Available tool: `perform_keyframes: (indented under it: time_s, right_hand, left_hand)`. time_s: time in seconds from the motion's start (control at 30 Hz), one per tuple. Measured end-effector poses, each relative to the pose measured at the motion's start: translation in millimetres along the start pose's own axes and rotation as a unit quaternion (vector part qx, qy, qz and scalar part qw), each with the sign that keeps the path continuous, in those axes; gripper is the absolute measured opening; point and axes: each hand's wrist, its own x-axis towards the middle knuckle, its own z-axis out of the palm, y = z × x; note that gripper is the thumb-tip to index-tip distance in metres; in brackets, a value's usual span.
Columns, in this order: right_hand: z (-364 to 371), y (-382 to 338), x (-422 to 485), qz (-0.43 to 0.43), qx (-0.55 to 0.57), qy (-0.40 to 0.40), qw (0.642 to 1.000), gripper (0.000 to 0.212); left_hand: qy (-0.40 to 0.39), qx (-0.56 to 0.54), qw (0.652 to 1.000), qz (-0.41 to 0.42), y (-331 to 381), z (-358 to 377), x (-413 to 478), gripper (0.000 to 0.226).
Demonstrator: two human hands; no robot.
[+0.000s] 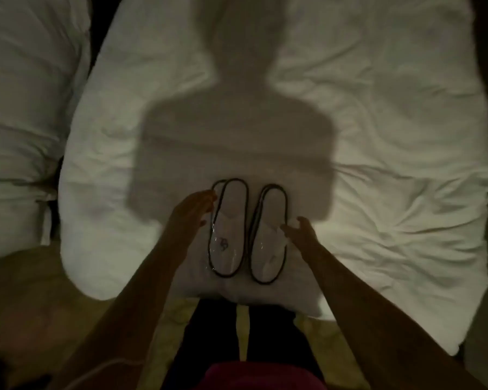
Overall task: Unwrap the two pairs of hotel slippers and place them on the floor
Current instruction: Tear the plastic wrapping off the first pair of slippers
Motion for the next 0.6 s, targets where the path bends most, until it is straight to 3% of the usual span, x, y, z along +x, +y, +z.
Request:
perform_keyframes:
  time_s: [0.13, 0.37, 0.5, 0.6]
  right_hand:
    - [14.4, 23.8, 18.6, 0.07, 0.0, -0.058, 0.996, 0.09]
    - [50.2, 39.2, 15.4, 0.08, 0.101, -0.024, 0.991, 0.074]
    - [38.3, 7.5, -26.9, 0.005, 0.165, -0.008, 0.986, 0.04]
    - [2.5, -24.7, -75.6, -0.078, 0.221, -0.061, 0.97, 0.032]
  left_hand:
    - [-0.011, 0.015, 0.999, -0.045, -33.1, 2.2, 0.6, 0.024]
    - [0.015, -0.017, 0.997, -0.068, -62.7, -3.4, -5.9, 0.017]
    - [0.014, -0.032, 0.998, -0.058, -38.5, -3.0, -10.3, 0.025]
    - [-0.014, -0.03, 0.999, -0.006, -1.9, 8.2, -13.4, 0.033]
